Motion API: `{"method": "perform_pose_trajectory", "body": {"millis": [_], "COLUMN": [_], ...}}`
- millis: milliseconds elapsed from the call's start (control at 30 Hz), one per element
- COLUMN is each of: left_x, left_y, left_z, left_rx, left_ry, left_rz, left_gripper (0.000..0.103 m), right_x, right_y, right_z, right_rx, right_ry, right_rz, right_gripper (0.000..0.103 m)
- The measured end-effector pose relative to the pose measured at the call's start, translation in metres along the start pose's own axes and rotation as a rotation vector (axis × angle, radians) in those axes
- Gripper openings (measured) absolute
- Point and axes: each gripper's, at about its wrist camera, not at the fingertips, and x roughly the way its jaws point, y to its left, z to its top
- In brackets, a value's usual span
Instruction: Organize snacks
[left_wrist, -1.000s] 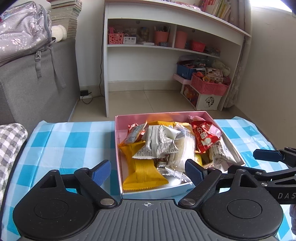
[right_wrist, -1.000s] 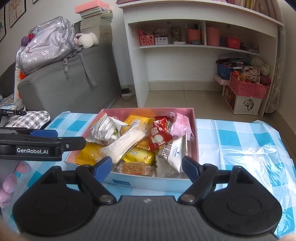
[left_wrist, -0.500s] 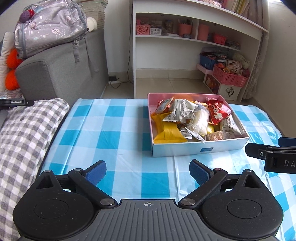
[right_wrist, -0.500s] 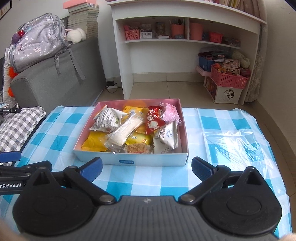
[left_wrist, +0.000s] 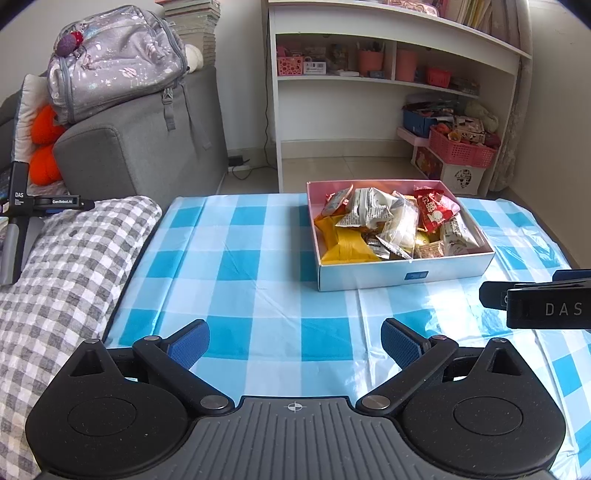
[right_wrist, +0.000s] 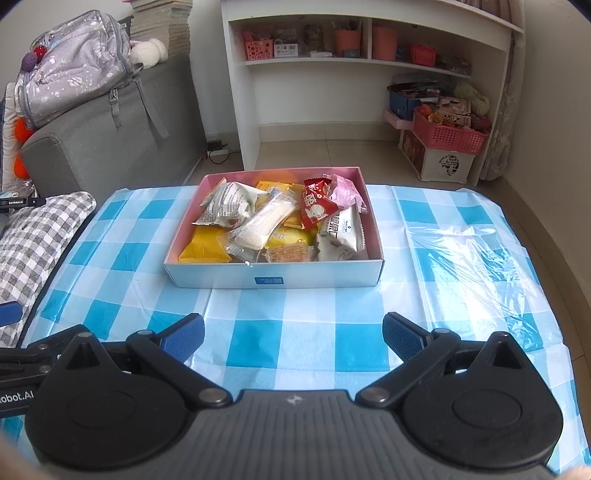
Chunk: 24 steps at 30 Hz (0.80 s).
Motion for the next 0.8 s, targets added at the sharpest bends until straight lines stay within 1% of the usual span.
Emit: {"method": "perform_pose_trajectory", "body": {"millis": [267, 800], "left_x": [0.0023, 0.0027], "left_y": [0.0069, 0.0065], "left_z": [-0.0008, 0.0001], "left_rx": [-0.013, -0.022], "left_ry": [0.018, 0.024], "left_rz": [0.012, 0.009], "left_gripper": [0.100, 0.100], "right_x": [0.0038, 0.0028], "right_y": [0.0047, 0.0063], "right_z": [-0.0010, -0.0007], "right_rx": [0.013, 0.021], "right_ry": [0.017, 0.029], "right_rz": [-0.024, -0.015], "right_gripper": [0.103, 0.103]}}
